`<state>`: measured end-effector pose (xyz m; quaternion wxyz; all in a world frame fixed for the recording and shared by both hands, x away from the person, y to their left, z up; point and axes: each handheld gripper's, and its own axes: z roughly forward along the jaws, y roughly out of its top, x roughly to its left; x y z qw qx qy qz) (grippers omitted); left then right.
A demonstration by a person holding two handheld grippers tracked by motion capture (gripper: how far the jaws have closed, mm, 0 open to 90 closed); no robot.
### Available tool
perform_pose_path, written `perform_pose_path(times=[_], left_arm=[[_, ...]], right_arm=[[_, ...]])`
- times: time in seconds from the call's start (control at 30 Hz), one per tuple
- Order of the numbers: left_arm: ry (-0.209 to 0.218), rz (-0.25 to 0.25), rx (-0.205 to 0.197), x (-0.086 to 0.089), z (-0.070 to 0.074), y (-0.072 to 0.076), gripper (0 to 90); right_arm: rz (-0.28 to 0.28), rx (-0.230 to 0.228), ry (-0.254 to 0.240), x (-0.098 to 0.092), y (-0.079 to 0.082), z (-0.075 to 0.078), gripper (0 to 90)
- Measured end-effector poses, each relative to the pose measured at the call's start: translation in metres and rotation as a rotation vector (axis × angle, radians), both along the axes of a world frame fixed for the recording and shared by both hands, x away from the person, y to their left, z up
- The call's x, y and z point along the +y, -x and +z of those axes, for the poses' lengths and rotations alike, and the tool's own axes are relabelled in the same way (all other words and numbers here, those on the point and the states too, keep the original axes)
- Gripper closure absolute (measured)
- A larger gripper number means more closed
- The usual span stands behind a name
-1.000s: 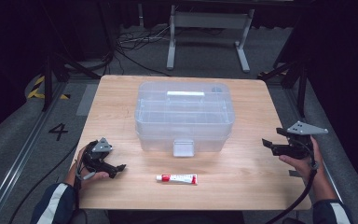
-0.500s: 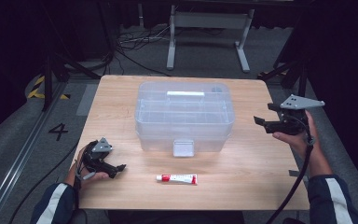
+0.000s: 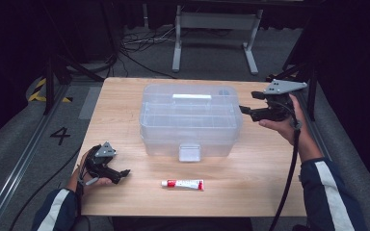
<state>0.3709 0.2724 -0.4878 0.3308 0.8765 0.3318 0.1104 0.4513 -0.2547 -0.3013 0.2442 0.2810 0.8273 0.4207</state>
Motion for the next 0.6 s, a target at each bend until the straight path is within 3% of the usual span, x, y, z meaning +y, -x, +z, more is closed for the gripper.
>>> perform_pose_path(times=[0.1,0.27,0.6], left_arm=[[0.000,0.001,-0.001,0.000,0.000,0.000,0.2],[0.000,0.001,-0.001,0.000,0.000,0.000,0.2],[-0.001,0.002,-0.001,0.000,0.000,0.000,0.2]], right_arm=[[0.028,0.010,-0.002,0.013,-0.007,0.001,32.1],[0.131,0.049,0.079,0.046,-0.018,-0.004,37.2],[0.144,0.064,0.105,0.078,-0.034,-0.008,43.5]])
